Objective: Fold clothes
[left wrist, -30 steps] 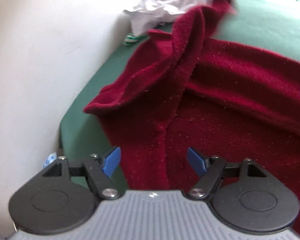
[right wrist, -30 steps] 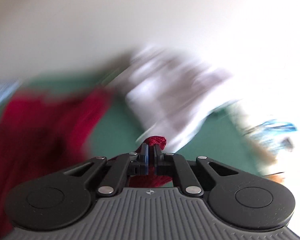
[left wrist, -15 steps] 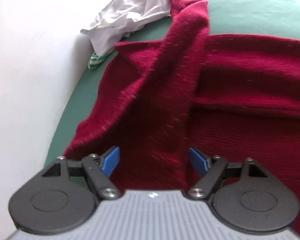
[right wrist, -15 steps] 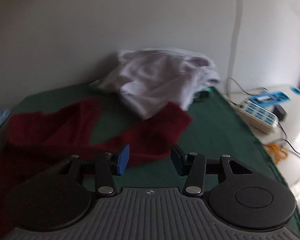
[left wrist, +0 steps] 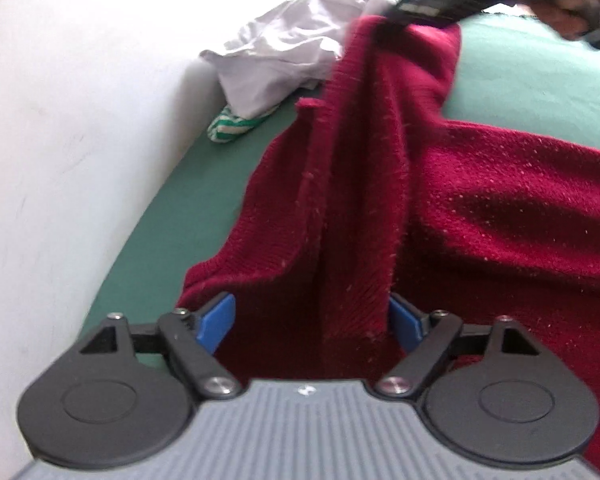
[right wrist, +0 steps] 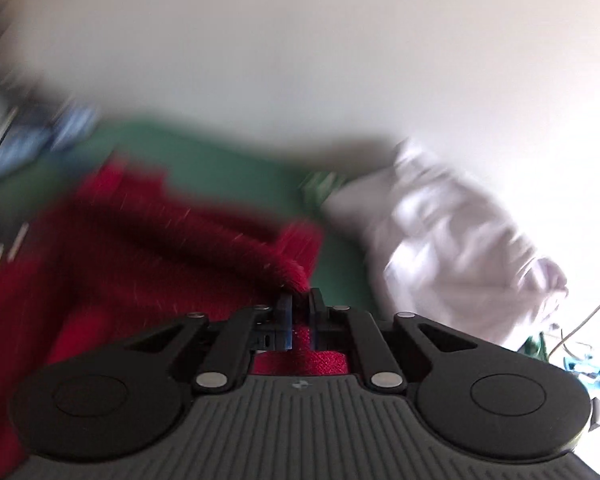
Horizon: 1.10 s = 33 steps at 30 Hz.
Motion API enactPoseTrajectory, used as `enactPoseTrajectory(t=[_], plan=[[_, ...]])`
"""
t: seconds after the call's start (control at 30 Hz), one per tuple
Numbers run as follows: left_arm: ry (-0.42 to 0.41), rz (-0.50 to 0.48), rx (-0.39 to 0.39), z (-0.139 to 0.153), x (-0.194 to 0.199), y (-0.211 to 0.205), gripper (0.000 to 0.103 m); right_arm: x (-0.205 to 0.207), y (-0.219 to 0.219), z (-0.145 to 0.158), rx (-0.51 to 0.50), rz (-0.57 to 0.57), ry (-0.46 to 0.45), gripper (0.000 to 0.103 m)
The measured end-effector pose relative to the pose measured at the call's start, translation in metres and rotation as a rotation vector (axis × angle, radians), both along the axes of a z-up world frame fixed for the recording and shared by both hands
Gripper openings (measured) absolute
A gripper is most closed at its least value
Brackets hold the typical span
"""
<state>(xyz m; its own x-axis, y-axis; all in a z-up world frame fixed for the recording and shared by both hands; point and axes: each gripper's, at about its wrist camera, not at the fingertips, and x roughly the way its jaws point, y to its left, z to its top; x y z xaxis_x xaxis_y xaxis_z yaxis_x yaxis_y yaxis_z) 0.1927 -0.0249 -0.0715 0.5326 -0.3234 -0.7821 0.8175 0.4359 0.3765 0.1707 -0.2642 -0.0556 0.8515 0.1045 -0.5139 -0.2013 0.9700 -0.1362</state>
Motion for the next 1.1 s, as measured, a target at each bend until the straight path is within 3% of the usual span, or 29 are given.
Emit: enactPoseTrajectory(t=[0.03,0.07,0.2,0.4,0.5,0.63,0.73,0.8,0.83,0.9,1.0,1.1], plan=[[0.008,0.017,0.002,-0.003,0.000,0.001,0.084,0.011,-0.001,-0.002,-0.010,-0.022,-0.004,0.050],[0.007,0.030,0.012,-0.007,-0.001,0.003,0.084,0.020,-0.001,-0.005,-0.036,-0.036,0.002,0.068],[-0.017,0.041,0.020,-0.005,-0.016,0.015,0.084,0.039,-0.015,-0.013,-0.096,-0.108,-0.002,0.066],[-0.041,0.051,-0.054,0.022,-0.017,0.022,0.084,-0.006,-0.121,-0.017,0.108,-0.372,0.015,0.069],[-0.028,0.039,-0.068,0.020,-0.012,0.007,0.083,-0.018,-0.158,-0.035,0.173,-0.421,0.095,0.065],[0.016,0.067,-0.059,0.006,0.013,-0.014,0.063,-0.024,-0.160,-0.040,0.245,-0.401,0.065,0.061],[0.013,0.124,-0.051,-0.002,0.029,-0.018,0.057,-0.001,-0.138,-0.046,0.242,-0.335,0.032,0.060],[-0.001,0.180,-0.035,-0.006,0.037,-0.015,0.052,0.014,-0.126,-0.053,0.211,-0.318,0.070,0.011],[-0.006,0.200,-0.036,-0.007,0.039,-0.012,0.051,0.016,-0.124,-0.054,0.208,-0.327,0.083,0.006],[-0.016,0.223,-0.062,-0.003,0.038,-0.004,0.047,0.008,-0.129,-0.046,0.275,-0.338,0.057,0.006],[-0.044,0.240,-0.123,0.009,0.028,0.005,0.018,-0.016,-0.143,-0.027,0.398,-0.366,0.005,0.006],[-0.064,0.242,-0.170,0.018,0.018,0.009,0.017,-0.052,-0.154,0.002,0.467,-0.387,-0.062,0.006]])
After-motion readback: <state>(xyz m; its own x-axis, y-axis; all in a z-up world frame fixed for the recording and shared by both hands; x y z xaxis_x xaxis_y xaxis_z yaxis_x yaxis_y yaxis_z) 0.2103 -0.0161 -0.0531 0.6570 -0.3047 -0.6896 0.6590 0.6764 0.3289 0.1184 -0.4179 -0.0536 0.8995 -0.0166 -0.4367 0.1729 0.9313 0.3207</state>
